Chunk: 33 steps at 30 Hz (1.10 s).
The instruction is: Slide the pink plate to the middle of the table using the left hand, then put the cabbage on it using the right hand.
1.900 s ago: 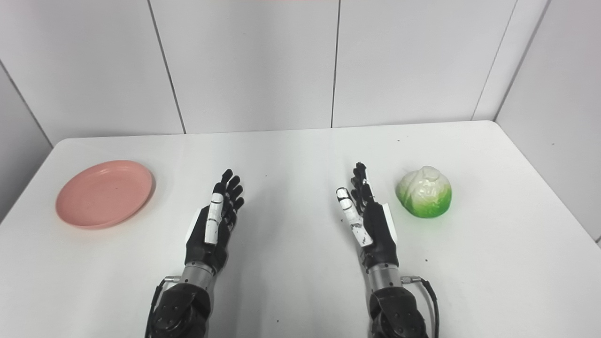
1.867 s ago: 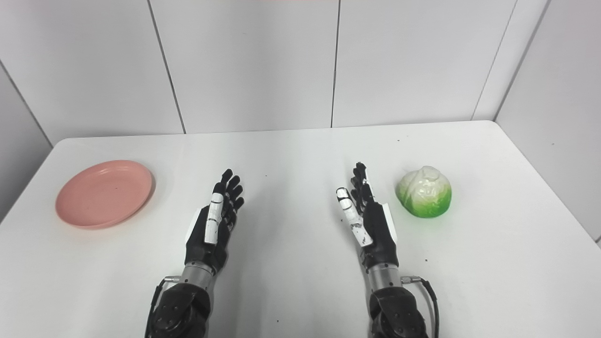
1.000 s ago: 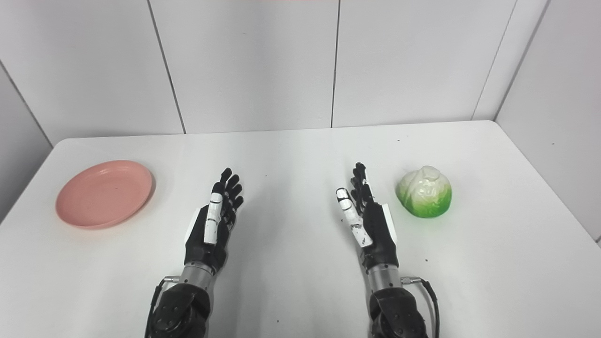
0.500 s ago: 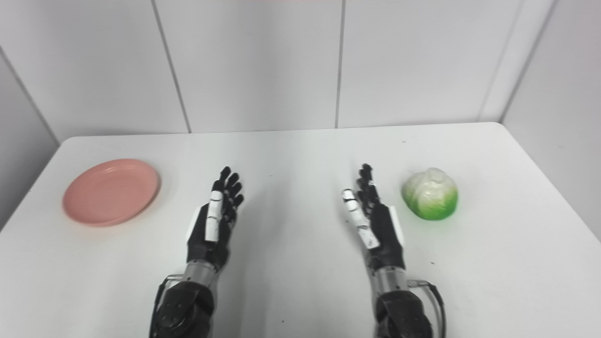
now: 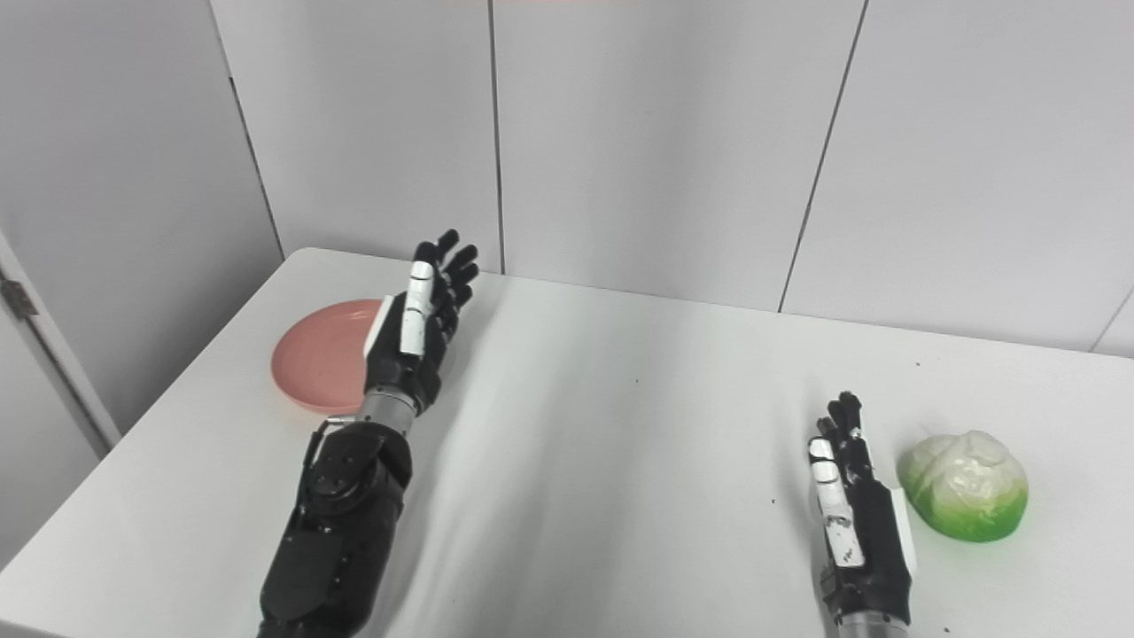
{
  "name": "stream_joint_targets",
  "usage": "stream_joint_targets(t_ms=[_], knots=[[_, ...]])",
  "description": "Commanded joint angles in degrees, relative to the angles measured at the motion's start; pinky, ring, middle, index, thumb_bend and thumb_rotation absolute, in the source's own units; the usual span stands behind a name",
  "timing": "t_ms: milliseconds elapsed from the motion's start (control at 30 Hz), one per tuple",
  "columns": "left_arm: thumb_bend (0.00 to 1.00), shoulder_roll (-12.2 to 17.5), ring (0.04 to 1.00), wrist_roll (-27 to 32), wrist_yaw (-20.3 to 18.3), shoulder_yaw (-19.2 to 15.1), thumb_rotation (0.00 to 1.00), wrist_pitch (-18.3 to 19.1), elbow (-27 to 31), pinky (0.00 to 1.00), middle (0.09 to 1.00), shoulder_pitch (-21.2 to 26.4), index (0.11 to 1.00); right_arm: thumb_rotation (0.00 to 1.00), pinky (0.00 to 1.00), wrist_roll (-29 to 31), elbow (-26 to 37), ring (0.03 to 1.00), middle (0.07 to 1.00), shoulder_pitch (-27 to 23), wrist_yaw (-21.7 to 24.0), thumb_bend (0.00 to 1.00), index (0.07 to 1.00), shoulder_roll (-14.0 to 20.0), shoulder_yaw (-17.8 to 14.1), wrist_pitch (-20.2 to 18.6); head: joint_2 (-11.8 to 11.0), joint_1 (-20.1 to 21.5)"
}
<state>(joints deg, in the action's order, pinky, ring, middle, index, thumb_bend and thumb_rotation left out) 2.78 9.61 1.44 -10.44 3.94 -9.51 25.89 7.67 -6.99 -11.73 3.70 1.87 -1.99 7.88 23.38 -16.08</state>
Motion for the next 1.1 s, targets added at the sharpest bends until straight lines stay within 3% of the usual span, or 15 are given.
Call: stream_joint_targets(t_ms=[0,233,533,667,867,1067], knots=[[0.81,2.9,0.915,0.6,0.8,-2.0,1.0,-2.3,-0.7,0.94,0.895,4.0,0.893,0.79,1.0,0.3,-0.5,1.0,1.0,1.5,0.3,0.6,1.0,0.3,-0.7,2.2,-0.5,-0.2],[0.81,8.5,0.824,1.8,1.6,-6.9,1.0,-2.0,-3.5,0.85,0.802,5.5,0.796,0.79,1.0,0.5,-0.9,1.0,1.0,1.7,0.2,0.55,1.0,0.1,-0.8,3.3,-1.1,-0.7],[0.77,17.1,0.683,-0.3,2.3,-9.3,1.0,-9.9,-16.5,0.68,0.68,7.4,0.68,0.78,1.0,0.9,-0.3,1.0,1.0,2.1,0.7,0.54,1.0,0.3,-1.0,3.1,-2.0,-2.5],[0.76,19.1,0.629,-1.9,5.2,-9.8,1.0,-13.4,-22.0,0.62,0.633,8.6,0.633,0.8,1.0,0.5,-0.3,1.0,1.0,2.1,0.8,0.51,1.0,0.7,-0.9,3.6,-2.2,-3.3],[0.76,21.9,0.622,-2.2,5.5,-9.5,1.0,-17.0,-30.0,0.62,0.627,10.2,0.623,0.82,1.0,1.8,1.3,1.0,1.0,2.5,1.2,0.49,1.0,0.7,-1.1,1.6,-2.5,-3.8],[0.74,22.1,0.637,-1.6,6.4,-9.4,1.0,-21.7,-38.0,0.61,0.638,11.6,0.637,0.81,1.0,1.9,2.5,1.0,1.0,2.8,1.1,0.51,1.0,0.8,-1.1,0.6,-2.4,-4.1]])
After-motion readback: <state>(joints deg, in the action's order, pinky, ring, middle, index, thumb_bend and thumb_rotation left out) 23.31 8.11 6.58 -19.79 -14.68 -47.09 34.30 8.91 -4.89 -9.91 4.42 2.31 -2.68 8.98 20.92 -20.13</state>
